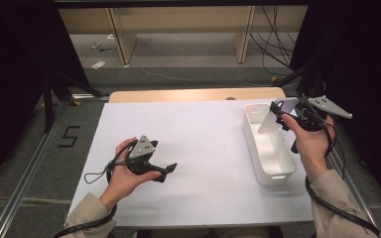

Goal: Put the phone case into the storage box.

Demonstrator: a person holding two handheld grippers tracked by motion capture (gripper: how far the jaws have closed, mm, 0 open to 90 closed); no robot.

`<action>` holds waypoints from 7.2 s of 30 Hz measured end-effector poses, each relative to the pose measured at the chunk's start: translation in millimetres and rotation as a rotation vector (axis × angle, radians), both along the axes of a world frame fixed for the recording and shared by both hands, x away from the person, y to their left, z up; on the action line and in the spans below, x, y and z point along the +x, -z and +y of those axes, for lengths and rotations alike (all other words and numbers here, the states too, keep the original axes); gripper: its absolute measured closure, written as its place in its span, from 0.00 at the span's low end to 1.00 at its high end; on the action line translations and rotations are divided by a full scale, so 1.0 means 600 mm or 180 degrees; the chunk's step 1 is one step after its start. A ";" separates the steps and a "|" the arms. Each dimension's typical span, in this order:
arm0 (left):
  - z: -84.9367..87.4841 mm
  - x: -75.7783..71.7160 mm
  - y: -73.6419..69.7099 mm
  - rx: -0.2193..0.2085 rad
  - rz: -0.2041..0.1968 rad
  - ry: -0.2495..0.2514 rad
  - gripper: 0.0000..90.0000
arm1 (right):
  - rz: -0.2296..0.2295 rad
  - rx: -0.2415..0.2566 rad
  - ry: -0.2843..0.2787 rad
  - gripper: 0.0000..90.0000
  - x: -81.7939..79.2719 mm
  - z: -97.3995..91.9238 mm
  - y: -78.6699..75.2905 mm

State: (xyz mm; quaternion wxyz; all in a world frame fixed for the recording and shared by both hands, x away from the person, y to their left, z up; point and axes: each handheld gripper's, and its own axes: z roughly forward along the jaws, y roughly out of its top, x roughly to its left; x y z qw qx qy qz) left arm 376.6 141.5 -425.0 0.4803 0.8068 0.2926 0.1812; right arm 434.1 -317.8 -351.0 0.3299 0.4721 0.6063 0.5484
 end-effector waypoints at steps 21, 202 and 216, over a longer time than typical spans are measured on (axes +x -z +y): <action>0.000 0.000 0.000 0.0001 0.0000 -0.0002 0.00 | 0.0046 -0.0043 0.0019 0.20 0.004 -0.003 0.006; 0.002 0.005 0.003 -0.0023 0.0004 -0.0017 0.01 | 0.0259 -0.0273 0.0105 0.20 0.109 0.023 0.037; 0.003 0.005 0.002 -0.0028 0.0003 -0.0021 0.01 | 0.0257 -0.0289 0.0105 0.20 0.117 0.027 0.038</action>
